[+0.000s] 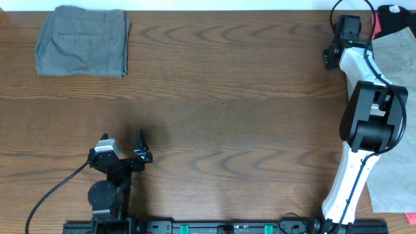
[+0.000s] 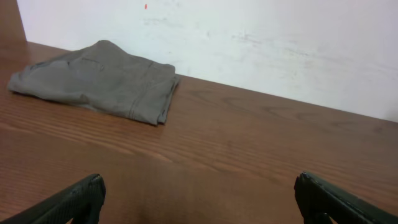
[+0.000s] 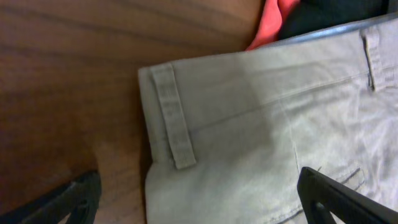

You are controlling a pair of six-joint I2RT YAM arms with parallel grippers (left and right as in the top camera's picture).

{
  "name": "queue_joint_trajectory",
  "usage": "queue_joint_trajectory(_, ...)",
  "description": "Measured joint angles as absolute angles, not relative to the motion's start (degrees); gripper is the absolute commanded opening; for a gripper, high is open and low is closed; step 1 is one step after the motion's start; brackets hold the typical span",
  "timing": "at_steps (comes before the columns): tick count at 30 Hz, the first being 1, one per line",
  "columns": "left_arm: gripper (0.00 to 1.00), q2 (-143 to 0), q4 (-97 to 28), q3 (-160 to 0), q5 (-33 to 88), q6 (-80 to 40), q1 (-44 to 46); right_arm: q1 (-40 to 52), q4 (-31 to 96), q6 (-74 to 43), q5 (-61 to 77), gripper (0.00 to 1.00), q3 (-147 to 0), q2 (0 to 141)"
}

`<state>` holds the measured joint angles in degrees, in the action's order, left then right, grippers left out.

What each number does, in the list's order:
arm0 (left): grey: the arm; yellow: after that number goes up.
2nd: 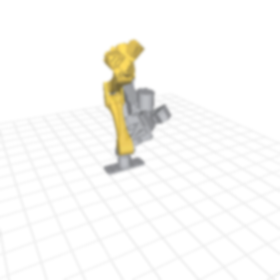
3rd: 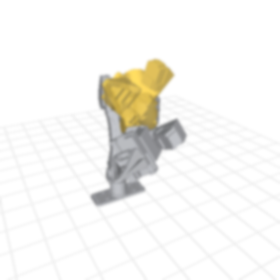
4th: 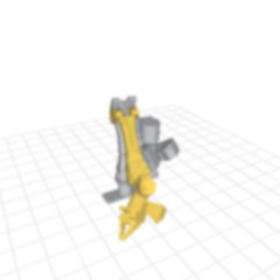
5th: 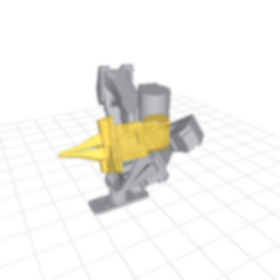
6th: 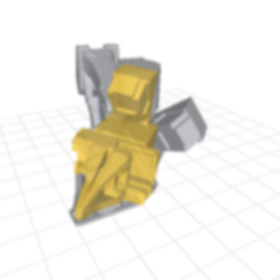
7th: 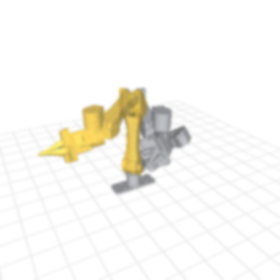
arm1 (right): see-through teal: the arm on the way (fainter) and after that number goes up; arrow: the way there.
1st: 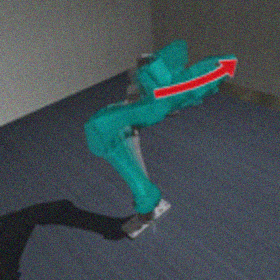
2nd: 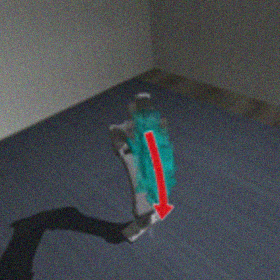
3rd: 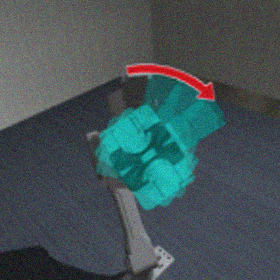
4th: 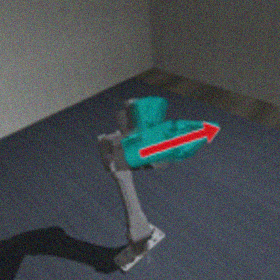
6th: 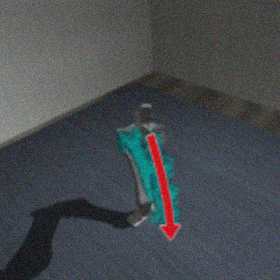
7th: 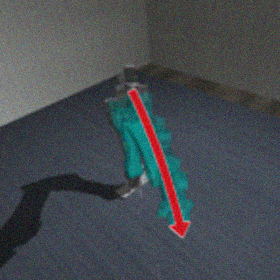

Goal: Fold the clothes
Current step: 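Grasp the khaki shorts' leg hem with the right gripper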

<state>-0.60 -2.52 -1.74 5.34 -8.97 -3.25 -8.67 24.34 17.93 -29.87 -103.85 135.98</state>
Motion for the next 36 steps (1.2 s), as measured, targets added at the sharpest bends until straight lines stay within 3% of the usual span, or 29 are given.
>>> queue_joint_trajectory(8, 0.98, -0.6, -2.5, -1.7, 5.3, -9.0, -3.2, -9.3, 23.6, 18.5, -30.0, 0.88, -104.7, 137.3)
queue_joint_trajectory(12, 0.98, -0.6, -2.5, -1.7, 5.3, -9.0, -3.2, -10.2, 23.8, 18.6, -30.0, 0.68, -105.0, 137.6)
queue_joint_trajectory(16, 0.98, -0.6, -2.5, -1.7, 5.3, -9.0, -3.2, -11.0, 23.7, 18.1, -29.6, 0.60, -105.0, 138.1)
queue_joint_trajectory(21, 0.98, -0.6, -2.5, -1.7, 5.3, -9.0, -3.2, -11.0, 24.1, 16.8, -28.3, 0.28, -105.0, 138.4)
queue_joint_trajectory(27, 0.98, -0.6, -2.5, -1.7, 5.3, -9.0, -3.2, -11.0, 24.3, 12.7, -28.4, 0.05, -104.9, 138.7)
queue_joint_trajectory(29, 0.98, -0.6, -2.5, -1.7, 5.3, -9.0, -3.2, -11.0, 24.5, 11.3, -28.7, 0.01, -105.0, 138.7)
queue_joint_trajectory(36, 0.98, -0.6, -2.5, -1.7, 5.3, -9.0, -3.2, -10.9, 25.9, 6.3, -28.9, 0.01, -105.1, 138.0)
